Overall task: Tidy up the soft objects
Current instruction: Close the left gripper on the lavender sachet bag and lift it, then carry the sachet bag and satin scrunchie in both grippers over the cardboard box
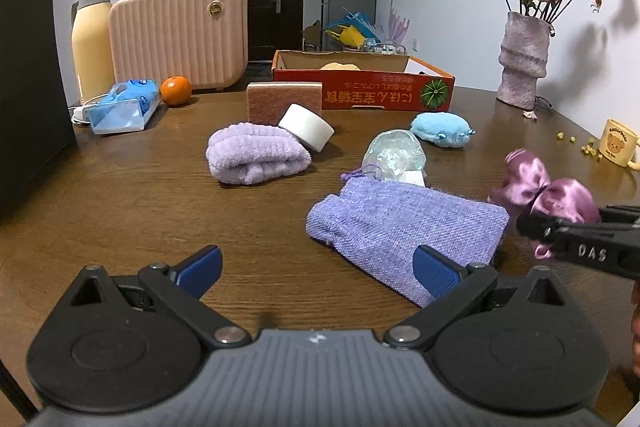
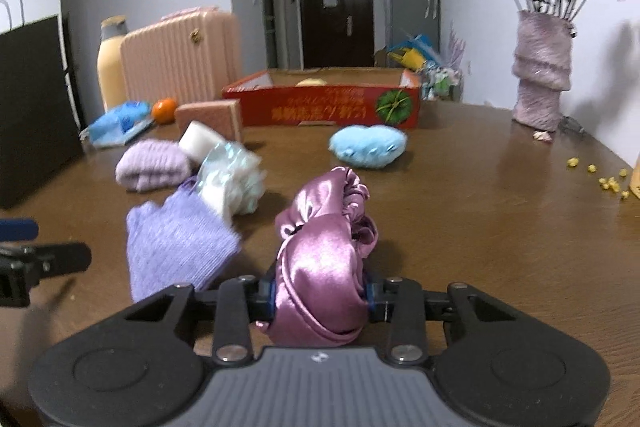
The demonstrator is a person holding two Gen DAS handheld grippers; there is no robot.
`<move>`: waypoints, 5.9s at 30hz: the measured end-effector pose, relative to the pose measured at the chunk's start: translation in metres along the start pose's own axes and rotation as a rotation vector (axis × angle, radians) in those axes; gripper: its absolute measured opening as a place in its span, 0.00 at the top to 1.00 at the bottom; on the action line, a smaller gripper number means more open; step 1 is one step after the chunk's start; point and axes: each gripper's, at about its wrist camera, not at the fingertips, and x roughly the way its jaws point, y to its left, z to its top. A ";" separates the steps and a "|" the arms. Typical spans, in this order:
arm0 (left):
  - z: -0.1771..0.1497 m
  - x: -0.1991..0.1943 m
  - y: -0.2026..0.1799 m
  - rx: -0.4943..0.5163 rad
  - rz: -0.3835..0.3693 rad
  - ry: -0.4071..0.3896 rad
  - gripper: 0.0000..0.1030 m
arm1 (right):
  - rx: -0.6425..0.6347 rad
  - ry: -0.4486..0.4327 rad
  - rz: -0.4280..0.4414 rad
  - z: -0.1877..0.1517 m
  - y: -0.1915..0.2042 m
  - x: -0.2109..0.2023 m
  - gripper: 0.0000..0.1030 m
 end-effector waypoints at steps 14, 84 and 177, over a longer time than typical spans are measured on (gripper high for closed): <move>0.023 0.020 -0.024 -0.001 -0.064 0.023 0.00 | 0.049 -0.083 -0.026 0.006 -0.021 0.000 0.65; 0.003 0.037 -0.019 -0.042 -0.152 0.045 0.56 | 0.018 -0.029 -0.074 0.001 -0.014 0.012 0.64; 0.216 0.172 -0.020 -0.129 -0.061 -0.236 0.56 | 0.049 -0.202 -0.045 0.187 -0.040 0.166 0.63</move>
